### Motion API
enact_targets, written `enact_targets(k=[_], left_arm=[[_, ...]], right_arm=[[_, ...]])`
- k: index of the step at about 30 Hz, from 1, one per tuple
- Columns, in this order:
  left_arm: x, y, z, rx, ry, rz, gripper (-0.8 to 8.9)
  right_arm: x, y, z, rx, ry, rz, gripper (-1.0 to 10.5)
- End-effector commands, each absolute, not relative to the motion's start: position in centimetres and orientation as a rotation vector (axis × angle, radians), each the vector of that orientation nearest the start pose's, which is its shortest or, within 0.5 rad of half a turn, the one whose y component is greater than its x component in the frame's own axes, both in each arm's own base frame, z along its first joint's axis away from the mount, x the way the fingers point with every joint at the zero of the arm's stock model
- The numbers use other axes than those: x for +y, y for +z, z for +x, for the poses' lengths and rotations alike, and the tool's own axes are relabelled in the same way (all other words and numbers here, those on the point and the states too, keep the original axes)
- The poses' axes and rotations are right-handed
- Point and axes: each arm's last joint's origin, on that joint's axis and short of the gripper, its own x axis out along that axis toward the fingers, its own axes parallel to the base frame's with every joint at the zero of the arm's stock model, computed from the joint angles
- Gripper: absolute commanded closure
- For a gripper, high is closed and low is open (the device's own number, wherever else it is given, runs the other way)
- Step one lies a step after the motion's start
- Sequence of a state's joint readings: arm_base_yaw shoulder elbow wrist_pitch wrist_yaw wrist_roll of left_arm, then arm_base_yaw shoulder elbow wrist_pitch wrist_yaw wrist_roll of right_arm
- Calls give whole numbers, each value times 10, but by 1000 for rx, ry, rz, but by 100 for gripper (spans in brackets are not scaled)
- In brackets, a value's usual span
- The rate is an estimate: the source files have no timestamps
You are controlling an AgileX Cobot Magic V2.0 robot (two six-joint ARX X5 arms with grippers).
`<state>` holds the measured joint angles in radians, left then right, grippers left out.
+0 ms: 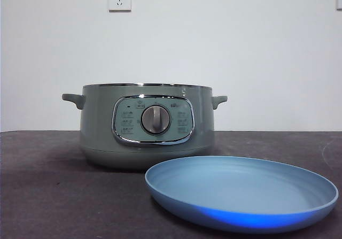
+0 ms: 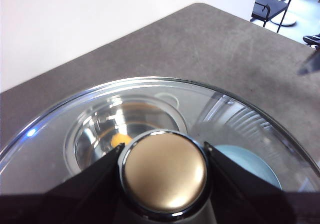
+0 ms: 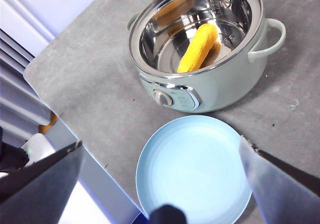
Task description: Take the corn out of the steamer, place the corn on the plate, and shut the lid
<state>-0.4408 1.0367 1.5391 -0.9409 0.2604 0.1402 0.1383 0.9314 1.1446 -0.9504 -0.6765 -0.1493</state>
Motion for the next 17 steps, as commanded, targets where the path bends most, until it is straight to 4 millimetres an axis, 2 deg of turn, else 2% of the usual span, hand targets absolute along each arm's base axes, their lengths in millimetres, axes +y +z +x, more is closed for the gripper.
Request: enact_targets(k=[1, 8, 13, 17], left_arm=[[-68, 468, 125, 360, -728, 188, 821], [-57, 461, 103, 371, -730, 191, 821], [-52, 440, 91, 399, -729, 185, 821], [-48, 420, 83, 404, -729, 181, 821]], right_arm=[[40, 365, 157, 666, 827, 66, 348], [45, 366, 176, 625, 815, 109, 348], [56, 366, 193, 592, 839, 137, 348], [74, 364, 210, 559, 841, 133, 348]])
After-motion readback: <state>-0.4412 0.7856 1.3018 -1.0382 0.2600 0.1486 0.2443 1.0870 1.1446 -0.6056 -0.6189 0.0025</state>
